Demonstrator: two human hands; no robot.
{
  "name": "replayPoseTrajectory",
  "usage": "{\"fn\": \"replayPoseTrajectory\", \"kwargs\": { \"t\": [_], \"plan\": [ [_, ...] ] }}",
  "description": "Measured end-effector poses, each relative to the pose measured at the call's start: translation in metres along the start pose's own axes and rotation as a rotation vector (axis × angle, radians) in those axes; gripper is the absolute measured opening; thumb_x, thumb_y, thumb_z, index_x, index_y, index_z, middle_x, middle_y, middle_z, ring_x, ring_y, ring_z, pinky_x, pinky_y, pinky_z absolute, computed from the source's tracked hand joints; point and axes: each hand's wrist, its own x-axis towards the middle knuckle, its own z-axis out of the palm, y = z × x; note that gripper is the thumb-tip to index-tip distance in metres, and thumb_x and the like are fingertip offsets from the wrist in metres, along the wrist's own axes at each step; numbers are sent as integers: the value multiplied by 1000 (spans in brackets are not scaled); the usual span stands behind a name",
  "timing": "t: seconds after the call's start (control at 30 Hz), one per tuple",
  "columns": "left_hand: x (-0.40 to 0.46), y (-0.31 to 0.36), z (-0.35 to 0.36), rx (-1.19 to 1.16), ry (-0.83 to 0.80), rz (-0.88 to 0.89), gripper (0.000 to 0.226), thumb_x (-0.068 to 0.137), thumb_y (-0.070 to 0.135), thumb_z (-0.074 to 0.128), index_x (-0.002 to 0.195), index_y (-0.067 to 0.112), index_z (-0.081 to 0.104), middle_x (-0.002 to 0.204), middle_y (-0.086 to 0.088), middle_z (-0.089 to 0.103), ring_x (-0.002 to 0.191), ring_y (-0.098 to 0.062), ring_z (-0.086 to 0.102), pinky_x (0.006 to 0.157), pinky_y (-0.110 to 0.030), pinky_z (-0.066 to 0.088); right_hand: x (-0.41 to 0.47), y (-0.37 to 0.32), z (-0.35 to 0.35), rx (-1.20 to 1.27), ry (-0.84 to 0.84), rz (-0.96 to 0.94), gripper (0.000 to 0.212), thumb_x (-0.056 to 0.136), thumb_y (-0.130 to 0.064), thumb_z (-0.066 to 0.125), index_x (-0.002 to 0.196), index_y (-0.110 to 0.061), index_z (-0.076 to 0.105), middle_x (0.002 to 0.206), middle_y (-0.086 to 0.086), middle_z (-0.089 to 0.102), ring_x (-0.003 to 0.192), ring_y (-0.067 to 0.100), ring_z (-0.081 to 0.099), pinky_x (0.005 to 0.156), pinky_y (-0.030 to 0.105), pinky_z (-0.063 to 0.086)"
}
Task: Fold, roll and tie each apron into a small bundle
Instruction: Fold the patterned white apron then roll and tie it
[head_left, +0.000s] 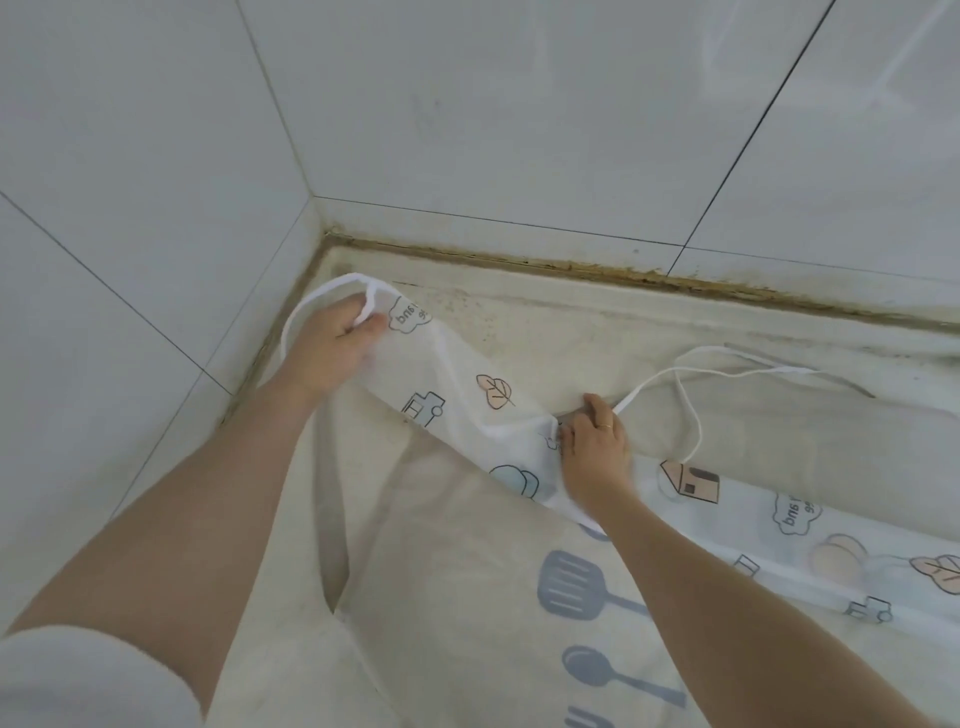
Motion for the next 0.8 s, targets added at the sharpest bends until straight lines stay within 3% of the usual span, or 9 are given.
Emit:
{"fn": "replayPoseTrajectory", "kwargs": {
  "t": [0.1,0.17,0.23,0.3,0.4,0.5,0.67,0.73,0.8],
  "plan": [
    [18,0,-1,-1,-158,-175,38,73,53,57,100,29,68,100,5,70,94,-16,65,89,-35,48,0,-1,1,56,35,8,28,99,-19,35,105,-4,58,153,1,23,139,24,21,114,34,18],
    [28,-2,3,53,-216,-260,42,74,59,61,99,26,68,100,5,70,94,-18,65,91,-37,49,0,0,2,89,91,1,25,97,-16,40,98,0,59,151,3,31,135,25,28,112,34,22],
    [34,-6,10,238,-269,-292,31,83,58,56,90,30,66,96,5,68,91,-16,64,87,-34,50,-1,1,4,130,130,13,23,96,-14,42,92,2,59,148,4,35,133,26,31,111,34,25],
    [34,-7,14,409,-293,-260,26,89,52,50,89,30,63,89,6,67,86,-13,63,72,-29,49,-1,2,6,147,143,15,22,96,-15,43,90,0,58,147,4,37,133,26,32,111,35,25],
    [24,-14,14,375,-193,-222,23,92,42,53,84,22,62,81,3,62,77,-15,59,62,-26,41,-2,2,5,185,160,13,19,95,-17,46,82,-7,55,145,2,40,131,25,34,109,36,27],
    [9,-40,9,251,-111,-317,37,83,49,63,96,15,69,91,-2,68,88,-20,63,80,-33,49,-2,3,4,208,176,12,24,95,-20,49,78,-5,58,144,2,42,130,24,35,109,34,28],
    [-11,-55,26,531,112,-367,54,79,44,70,108,2,51,102,-16,60,99,-33,57,84,-40,42,-4,2,-1,219,165,-19,37,93,-19,52,59,-15,38,145,4,41,127,25,37,107,35,30],
    [-23,-55,32,555,264,-369,53,83,35,68,120,5,44,114,-21,58,108,-37,52,91,-40,38,-2,2,0,189,155,-33,33,93,-19,52,63,-15,42,146,6,39,128,27,37,108,35,30],
    [-29,-55,36,590,365,-418,61,84,32,68,128,1,38,126,-25,51,119,-40,44,96,-43,33,-1,3,2,177,152,-26,17,93,-18,52,81,-6,55,146,6,39,129,27,36,108,33,27]
  ]
}}
